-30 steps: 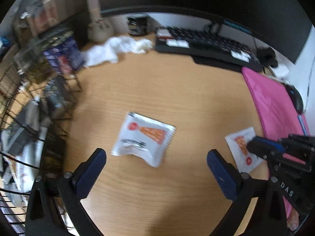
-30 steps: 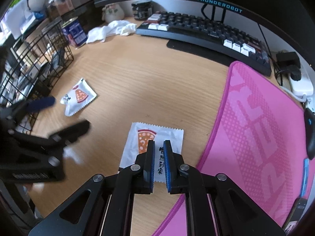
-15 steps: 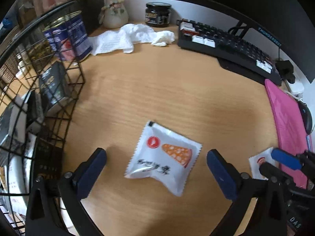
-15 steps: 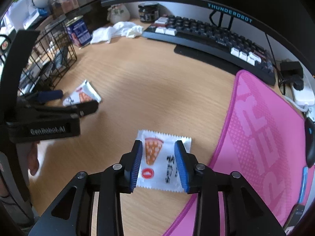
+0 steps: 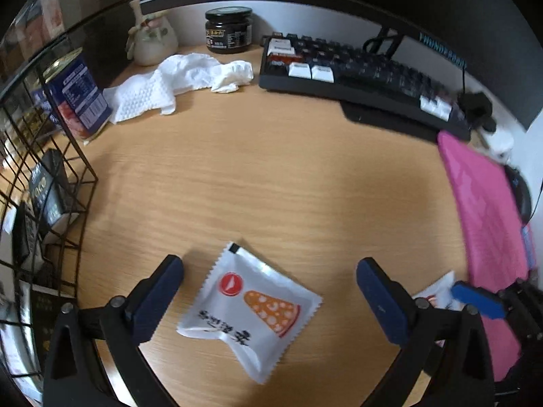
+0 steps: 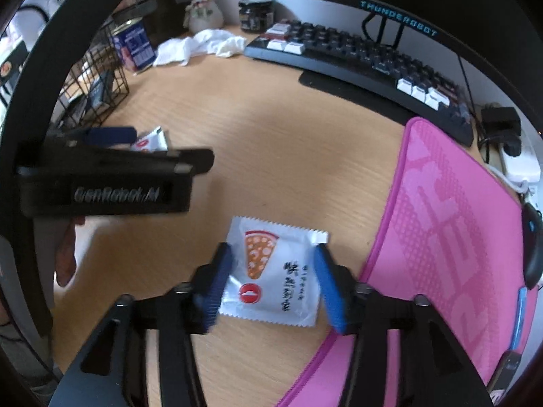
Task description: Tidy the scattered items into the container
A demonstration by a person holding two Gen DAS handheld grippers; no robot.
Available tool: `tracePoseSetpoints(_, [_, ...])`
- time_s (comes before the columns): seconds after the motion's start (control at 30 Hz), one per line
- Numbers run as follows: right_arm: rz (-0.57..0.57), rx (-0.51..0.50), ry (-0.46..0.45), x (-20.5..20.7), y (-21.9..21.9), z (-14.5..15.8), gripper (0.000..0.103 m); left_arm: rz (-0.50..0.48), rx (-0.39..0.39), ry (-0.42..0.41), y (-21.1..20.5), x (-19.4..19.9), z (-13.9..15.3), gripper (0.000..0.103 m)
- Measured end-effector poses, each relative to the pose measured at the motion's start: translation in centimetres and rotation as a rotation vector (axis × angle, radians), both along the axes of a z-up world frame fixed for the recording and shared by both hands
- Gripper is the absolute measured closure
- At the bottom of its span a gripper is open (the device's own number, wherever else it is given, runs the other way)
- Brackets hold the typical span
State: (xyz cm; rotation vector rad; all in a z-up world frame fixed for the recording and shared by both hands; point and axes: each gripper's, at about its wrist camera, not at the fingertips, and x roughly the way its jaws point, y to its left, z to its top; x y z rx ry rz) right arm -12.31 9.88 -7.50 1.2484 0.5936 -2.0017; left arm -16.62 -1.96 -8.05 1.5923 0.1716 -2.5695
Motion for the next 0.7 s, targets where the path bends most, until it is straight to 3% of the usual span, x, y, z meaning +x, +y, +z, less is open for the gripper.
tracePoseSetpoints(0.13, [0.023,-0.017,-0.02,0.5,0.0,0.0,0.049,-0.034,-0.023,-0.004,0.4,0.8,0.2,0.016])
tracePoseSetpoints(0.2, [0.022,-0.006,-0.004,0.8,-0.1,-0.1,0.051,-0.04,-0.023,-0.005,0.5,1.3,0.6,0.03])
tracePoseSetpoints(0.33, [0.008,-0.006,0.006,1.0,0.2,0.1,0.066,-0.056,-0.015,-0.015,0.7,2.0,0.9,0.044])
tracePoseSetpoints(0.4, [0.003,-0.005,0.013,1.0,0.4,0.1,0.07,-0.056,0.014,-0.008,0.5,2.5,1.2,0.066])
tracePoseSetpoints(0.5, [0.015,-0.03,-0.017,1.4,0.6,0.5,0.099,-0.052,0.055,-0.004,0.4,2.9,1.8,0.084])
tracePoseSetpoints(0.7, [0.01,-0.018,0.0,1.8,0.8,0.8,0.101,-0.077,0.042,0.007,1.1,3.7,2.7,0.09])
